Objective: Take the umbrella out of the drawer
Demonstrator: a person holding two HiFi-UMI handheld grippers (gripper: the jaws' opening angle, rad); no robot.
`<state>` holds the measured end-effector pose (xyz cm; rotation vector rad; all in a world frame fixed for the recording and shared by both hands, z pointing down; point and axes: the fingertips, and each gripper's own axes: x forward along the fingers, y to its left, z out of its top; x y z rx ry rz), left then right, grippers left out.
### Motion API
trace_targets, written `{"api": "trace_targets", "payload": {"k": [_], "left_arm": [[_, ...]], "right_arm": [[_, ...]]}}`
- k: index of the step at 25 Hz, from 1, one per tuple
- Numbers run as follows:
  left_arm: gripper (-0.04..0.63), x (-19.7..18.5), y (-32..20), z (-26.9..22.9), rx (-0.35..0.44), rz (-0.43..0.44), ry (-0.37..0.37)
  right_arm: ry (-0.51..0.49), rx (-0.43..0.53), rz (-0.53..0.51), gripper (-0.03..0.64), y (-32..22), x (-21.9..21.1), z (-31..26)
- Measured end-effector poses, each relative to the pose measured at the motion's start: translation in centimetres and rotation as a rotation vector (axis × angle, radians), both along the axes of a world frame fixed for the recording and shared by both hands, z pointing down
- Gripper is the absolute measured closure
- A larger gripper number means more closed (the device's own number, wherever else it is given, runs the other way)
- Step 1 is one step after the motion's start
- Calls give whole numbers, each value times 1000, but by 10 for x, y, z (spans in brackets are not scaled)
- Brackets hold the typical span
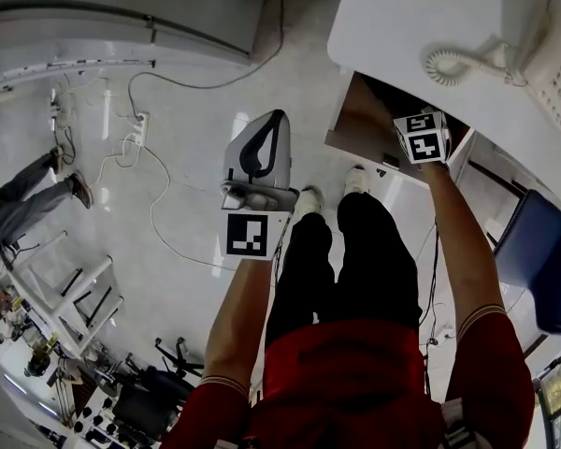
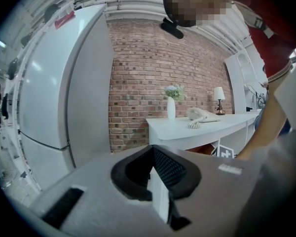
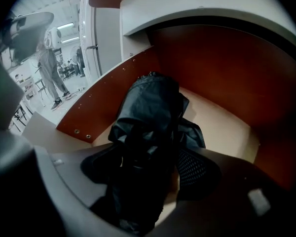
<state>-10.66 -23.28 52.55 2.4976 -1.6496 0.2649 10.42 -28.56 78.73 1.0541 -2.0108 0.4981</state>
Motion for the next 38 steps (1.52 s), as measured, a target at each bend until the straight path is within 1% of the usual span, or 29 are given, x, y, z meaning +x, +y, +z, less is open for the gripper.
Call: {"api": "trace_targets", "payload": {"k": [4,7,11,14,18,22,29,35,38], "left_arm": [[589,-3,-2,4,-5,2,-1],[589,-5,-2,6,-12,1,-1],[589,-10,-2,5,-12,3,-1],[589,-13,-2,1,-9,4,-2],[589,-14,0,-6,-1,7,1],[589,-16,3,-14,11,11,11],[589,-22,11,-38,44,19,38],[589,-24,22,-55,59,47,64],[589,-24,27,-63,68,64,79]], "right_arm": [[47,-13,11,275,-3,2,11],[92,1,26,275,-6,5,14],[108,6,38,305,-5,5,11],[110,-4,28,327,-4,5,7],[140,-14,-17,337,0,2,1],[164,-19,-40,341,3,-1,-13],[187,-25,-48,341,14,-4,-48],[190,-36,-40,342,33,-6,-79],[191,-63,-34,344,48,-4,-90]]}}
